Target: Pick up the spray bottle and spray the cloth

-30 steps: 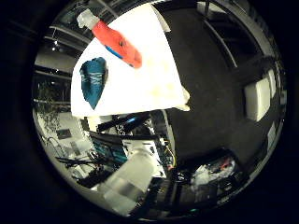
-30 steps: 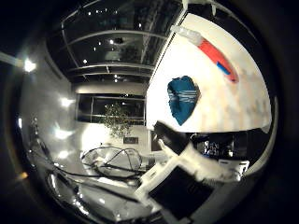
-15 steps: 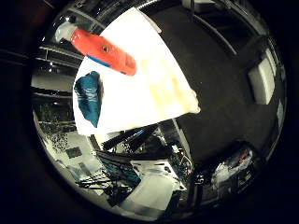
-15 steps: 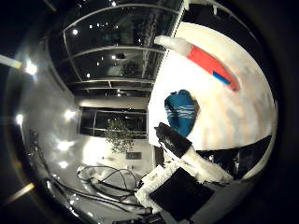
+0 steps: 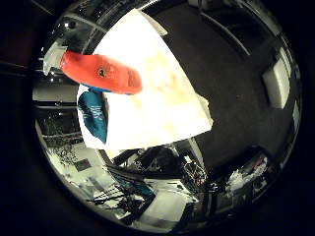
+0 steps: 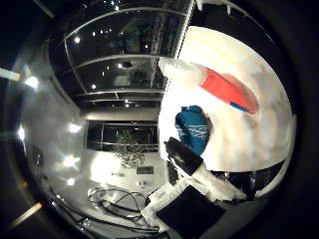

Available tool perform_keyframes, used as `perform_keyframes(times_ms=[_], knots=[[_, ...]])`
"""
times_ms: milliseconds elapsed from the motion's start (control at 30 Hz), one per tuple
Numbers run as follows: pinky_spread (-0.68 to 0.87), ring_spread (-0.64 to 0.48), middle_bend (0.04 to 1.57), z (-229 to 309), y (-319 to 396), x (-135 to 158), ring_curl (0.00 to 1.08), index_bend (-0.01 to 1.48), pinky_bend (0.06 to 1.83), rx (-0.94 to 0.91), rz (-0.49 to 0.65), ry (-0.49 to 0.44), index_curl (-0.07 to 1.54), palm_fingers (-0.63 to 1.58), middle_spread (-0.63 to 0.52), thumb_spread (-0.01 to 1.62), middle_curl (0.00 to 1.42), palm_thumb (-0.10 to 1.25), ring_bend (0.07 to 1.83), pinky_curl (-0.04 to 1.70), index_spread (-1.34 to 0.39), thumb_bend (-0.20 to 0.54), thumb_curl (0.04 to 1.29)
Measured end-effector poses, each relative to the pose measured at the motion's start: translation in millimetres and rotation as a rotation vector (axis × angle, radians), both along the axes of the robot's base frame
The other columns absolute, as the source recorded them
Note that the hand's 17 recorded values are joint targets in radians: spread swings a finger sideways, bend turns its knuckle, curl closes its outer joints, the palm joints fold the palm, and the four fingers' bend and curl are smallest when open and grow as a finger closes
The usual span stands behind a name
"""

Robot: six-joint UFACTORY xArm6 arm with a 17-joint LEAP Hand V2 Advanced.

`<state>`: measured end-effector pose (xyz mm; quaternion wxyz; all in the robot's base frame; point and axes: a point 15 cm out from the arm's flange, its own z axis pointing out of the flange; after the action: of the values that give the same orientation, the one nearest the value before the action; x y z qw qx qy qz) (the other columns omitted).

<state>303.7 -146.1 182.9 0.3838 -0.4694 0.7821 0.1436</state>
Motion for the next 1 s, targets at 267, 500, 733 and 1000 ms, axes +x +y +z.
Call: perform_keyframes(times_ms=[267, 500, 733, 1000], knots=[[0.45, 0.26, 0.2, -22, 32, -1, 0.24, 0.15, 0.53, 0.091, -0.018, -0.008, 0.27, 0.04, 0.22, 1.07, 0.34, 0.56, 0.4, 0.27, -0.1, -0.025, 0.33], [0.46, 0.27, 0.2, -27, 33, 3, 0.25, 0.15, 0.53, 0.063, -0.004, -0.015, 0.27, 0.04, 0.22, 1.06, 0.34, 0.55, 0.39, 0.28, -0.1, -0.024, 0.32], [0.44, 0.26, 0.21, -23, 28, 12, 0.25, 0.15, 0.5, 0.053, -0.027, -0.059, 0.26, 0.06, 0.22, 1.06, 0.35, 0.56, 0.4, 0.28, -0.09, -0.024, 0.32], [0.43, 0.25, 0.22, -35, 45, 18, 0.26, 0.15, 0.47, 0.108, -0.072, -0.117, 0.27, 0.1, 0.21, 1.06, 0.35, 0.58, 0.42, 0.28, -0.08, -0.022, 0.32]])
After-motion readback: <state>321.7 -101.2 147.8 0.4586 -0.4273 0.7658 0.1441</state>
